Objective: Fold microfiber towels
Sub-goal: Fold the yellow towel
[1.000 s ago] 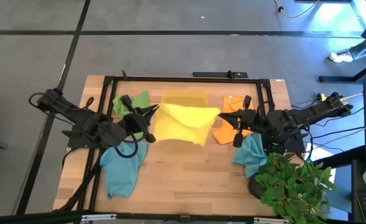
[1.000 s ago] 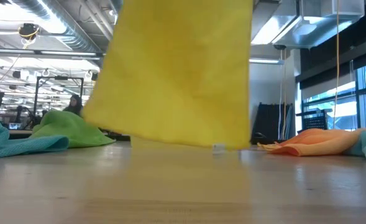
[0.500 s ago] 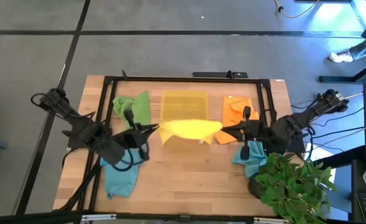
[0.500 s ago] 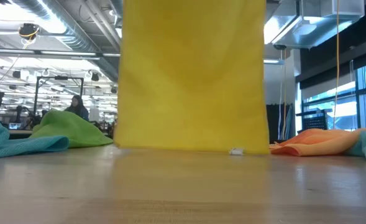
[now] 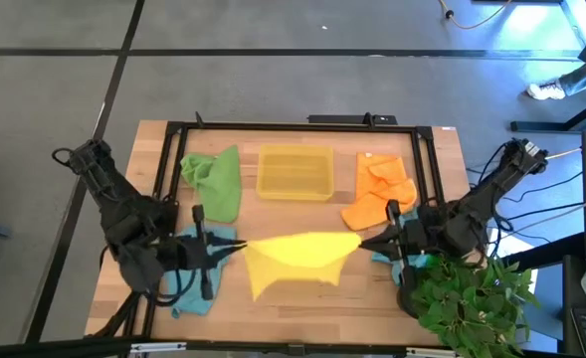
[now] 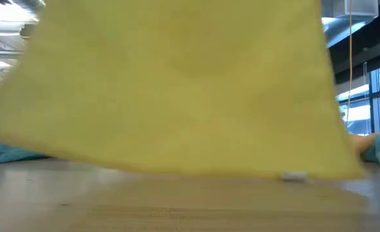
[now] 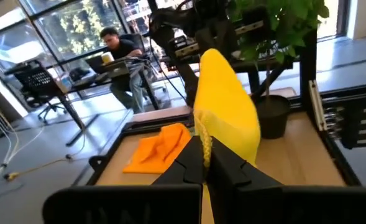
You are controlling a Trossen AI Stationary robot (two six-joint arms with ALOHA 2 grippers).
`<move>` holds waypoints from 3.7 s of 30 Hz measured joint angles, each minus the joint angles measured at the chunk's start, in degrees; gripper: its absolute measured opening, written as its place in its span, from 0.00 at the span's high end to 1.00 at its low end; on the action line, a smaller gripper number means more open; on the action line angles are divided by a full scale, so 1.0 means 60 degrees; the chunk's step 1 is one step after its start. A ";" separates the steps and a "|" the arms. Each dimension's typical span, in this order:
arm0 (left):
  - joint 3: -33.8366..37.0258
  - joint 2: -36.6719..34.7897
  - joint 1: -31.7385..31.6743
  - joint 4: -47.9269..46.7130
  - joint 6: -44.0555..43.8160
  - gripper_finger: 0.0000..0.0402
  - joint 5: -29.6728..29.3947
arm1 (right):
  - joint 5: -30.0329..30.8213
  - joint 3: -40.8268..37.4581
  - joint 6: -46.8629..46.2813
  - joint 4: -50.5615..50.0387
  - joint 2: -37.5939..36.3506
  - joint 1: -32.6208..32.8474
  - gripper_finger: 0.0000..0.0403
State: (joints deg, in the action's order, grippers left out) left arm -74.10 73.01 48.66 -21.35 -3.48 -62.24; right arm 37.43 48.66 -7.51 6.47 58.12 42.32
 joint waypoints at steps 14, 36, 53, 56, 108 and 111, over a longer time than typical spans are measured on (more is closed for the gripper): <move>0.0847 -0.0002 -0.2157 -0.4937 -0.4258 1.00 0.0305 | 0.1512 0.0000 -0.1433 -0.3293 0.0181 -0.1177 1.00; 0.5106 0.0000 -0.5399 0.0518 -0.0830 1.00 0.3291 | 0.0689 -0.0987 -0.1931 -0.4277 0.1725 -0.3480 1.00; 0.5106 0.0000 -0.3073 0.1201 -0.0403 1.00 0.2807 | 0.0939 -0.0994 -0.2216 -0.3480 0.2353 -0.1273 1.00; 0.5106 0.0000 -0.2405 0.1360 -0.0604 1.00 0.2593 | 0.0980 -0.0994 -0.2137 -0.2946 0.3008 -0.0894 1.00; 0.5106 0.2823 -0.1419 0.2056 -0.3192 0.84 0.5123 | -0.3262 -0.0994 -0.1406 -0.1366 0.6074 -0.0619 0.67; 0.5106 0.2823 -0.1419 0.2092 -0.3415 0.79 0.5819 | -0.3761 -0.0994 -0.1289 -0.1290 0.6074 -0.0615 0.65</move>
State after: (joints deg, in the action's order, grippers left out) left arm -43.46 89.95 40.14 -8.80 -23.97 -27.32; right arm 14.86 42.70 -15.24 -1.27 94.56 38.63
